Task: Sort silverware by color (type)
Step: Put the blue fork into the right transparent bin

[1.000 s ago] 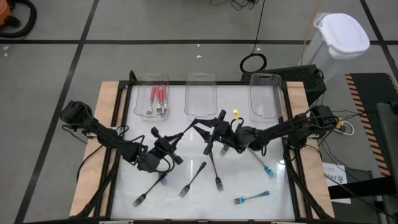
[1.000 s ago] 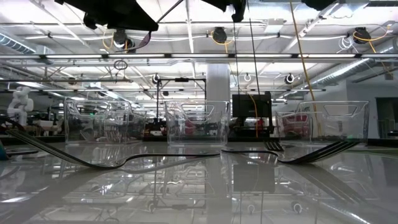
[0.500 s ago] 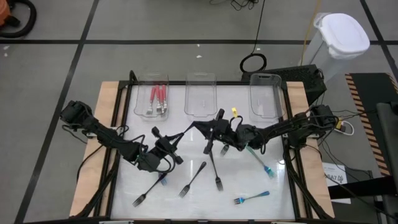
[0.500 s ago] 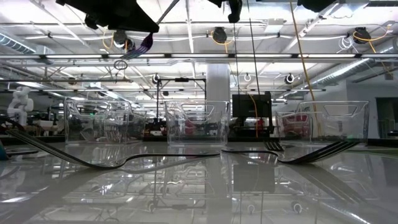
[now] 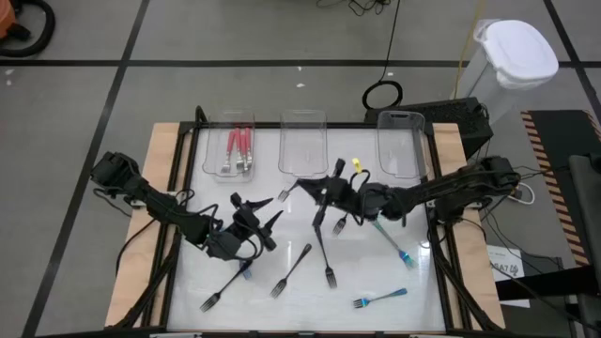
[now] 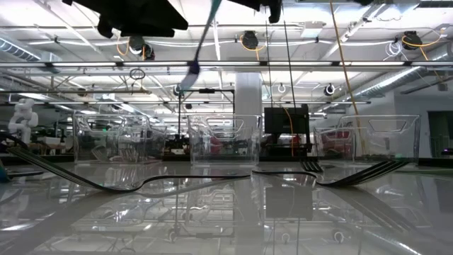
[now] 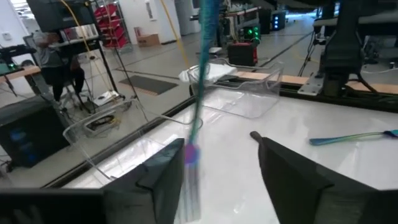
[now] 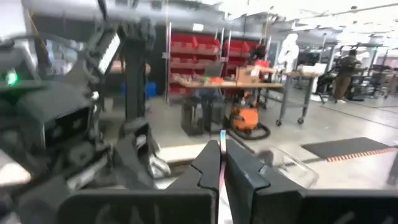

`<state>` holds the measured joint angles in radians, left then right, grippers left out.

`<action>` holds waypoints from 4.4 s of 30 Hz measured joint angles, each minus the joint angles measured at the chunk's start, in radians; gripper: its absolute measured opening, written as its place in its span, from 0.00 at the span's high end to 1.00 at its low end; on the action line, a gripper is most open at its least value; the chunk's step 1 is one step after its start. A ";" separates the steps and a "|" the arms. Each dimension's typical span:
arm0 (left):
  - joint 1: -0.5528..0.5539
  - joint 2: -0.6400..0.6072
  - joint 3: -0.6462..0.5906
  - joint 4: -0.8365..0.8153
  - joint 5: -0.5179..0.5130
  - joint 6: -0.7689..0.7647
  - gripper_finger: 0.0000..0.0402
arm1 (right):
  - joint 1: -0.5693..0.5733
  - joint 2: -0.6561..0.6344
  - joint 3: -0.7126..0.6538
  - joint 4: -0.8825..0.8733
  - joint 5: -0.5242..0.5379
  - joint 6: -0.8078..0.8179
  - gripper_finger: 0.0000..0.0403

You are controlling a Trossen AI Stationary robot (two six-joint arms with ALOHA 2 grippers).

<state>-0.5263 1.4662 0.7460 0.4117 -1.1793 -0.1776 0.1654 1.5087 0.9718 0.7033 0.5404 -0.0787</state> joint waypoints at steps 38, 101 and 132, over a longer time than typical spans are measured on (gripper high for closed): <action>0.003 0.000 0.000 -0.010 0.026 -0.052 0.46 | -0.626 -0.648 0.073 -1.136 -0.335 -0.071 0.99; 0.029 0.000 0.000 -0.162 0.207 -0.210 0.46 | -1.089 -0.431 -0.151 -1.155 -0.428 0.039 0.84; 0.073 0.000 0.000 -0.241 0.207 -0.210 0.46 | -0.593 -0.821 -0.153 -1.295 -0.596 0.284 0.58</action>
<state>-0.4536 1.4658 0.7460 0.1711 -0.9722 -0.3878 -0.4279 0.6880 0.8191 -0.5917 -0.0559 0.2055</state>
